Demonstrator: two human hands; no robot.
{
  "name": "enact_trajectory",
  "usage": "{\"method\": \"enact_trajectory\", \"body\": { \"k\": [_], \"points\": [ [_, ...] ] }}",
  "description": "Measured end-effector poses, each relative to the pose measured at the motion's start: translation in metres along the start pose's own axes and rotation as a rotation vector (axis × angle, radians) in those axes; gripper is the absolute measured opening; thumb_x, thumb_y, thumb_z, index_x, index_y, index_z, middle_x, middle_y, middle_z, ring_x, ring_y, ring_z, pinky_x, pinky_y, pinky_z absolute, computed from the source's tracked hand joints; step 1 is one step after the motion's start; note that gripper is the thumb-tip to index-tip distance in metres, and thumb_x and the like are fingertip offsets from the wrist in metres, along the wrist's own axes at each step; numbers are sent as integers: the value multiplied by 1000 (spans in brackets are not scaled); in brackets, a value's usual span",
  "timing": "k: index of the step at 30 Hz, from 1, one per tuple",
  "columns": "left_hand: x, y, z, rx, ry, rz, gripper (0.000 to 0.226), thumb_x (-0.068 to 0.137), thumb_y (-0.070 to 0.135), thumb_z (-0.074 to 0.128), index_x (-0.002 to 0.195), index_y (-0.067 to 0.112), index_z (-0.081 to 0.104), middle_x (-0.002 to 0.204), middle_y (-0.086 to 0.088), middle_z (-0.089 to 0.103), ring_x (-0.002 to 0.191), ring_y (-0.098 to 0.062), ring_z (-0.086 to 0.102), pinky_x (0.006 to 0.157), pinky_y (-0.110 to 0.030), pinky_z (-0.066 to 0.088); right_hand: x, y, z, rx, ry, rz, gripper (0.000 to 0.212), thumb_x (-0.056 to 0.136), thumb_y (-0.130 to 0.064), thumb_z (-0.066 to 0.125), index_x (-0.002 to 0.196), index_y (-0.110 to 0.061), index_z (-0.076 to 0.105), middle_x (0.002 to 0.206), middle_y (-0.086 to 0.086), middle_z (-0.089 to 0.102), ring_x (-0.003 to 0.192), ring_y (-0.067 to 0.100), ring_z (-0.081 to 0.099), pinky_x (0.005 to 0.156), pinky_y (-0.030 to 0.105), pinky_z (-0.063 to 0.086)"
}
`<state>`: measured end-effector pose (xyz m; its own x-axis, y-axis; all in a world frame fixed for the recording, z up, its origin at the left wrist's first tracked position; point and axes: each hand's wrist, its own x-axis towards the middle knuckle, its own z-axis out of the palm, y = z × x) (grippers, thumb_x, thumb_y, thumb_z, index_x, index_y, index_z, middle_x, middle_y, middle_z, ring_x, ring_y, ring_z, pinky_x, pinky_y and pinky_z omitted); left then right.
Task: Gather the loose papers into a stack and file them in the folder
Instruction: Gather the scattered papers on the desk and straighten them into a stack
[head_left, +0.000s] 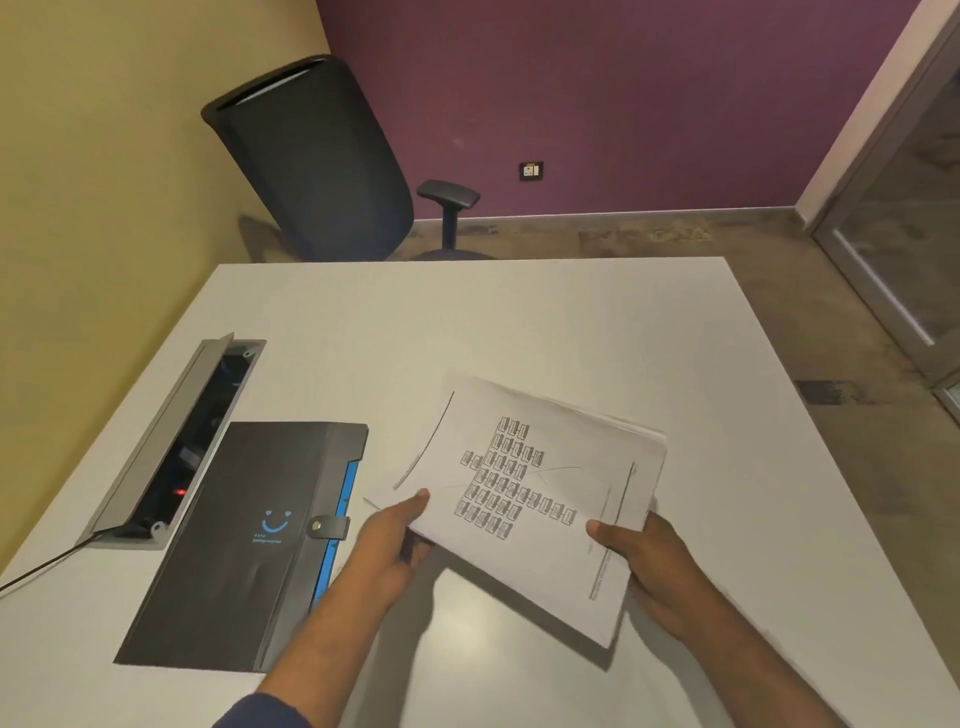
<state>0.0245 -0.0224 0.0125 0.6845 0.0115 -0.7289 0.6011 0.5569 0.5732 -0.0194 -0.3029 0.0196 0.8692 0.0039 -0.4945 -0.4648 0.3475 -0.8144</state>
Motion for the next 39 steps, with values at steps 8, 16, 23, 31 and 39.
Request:
{"method": "enact_trajectory", "body": {
  "k": [8, 16, 23, 31, 39],
  "points": [
    [-16, 48, -25, 401, -302, -43, 19, 91, 18, 67, 106, 14, 79, 113, -9, 77, 98, -21, 75, 74, -34, 61, -5, -40, -43, -62, -322, 94, 49, 79, -1, 70, 128, -4, 61, 125, 19, 68, 114, 37, 66, 82, 36, 58],
    [-16, 33, -3, 776, -204, 40, 23, 93, 18, 69, 113, 8, 70, 104, 1, 80, 96, -9, 75, 96, -34, 53, -1, -47, -39, -318, -295, 85, 37, 86, -2, 69, 121, -9, 67, 119, 10, 73, 111, 28, 69, 89, 32, 57],
    [-15, 22, 18, 802, -95, 288, 27, 91, 16, 71, 118, 16, 70, 112, 3, 76, 106, -18, 69, 81, -27, 53, -1, -43, -24, -568, 47, -184, 21, 85, -6, 71, 91, -25, 76, 89, -10, 80, 83, 13, 75, 75, 31, 59],
    [-25, -12, 31, 531, -34, 681, 41, 91, 5, 69, 96, 45, 77, 94, 14, 79, 88, -2, 73, 73, -15, 57, -10, -16, -15, -501, 308, -606, 14, 84, -24, 73, 95, -33, 74, 87, -14, 77, 76, -1, 71, 66, 18, 56],
    [-9, -82, 13, 710, 46, 532, 45, 91, 31, 64, 79, -12, 63, 66, -9, 55, 65, -19, 48, 62, -35, 36, 0, 66, -26, -586, 411, -145, 33, 90, -24, 68, 70, 2, 61, 52, 15, 55, 49, 17, 44, 52, 28, 36]
  ]
}}
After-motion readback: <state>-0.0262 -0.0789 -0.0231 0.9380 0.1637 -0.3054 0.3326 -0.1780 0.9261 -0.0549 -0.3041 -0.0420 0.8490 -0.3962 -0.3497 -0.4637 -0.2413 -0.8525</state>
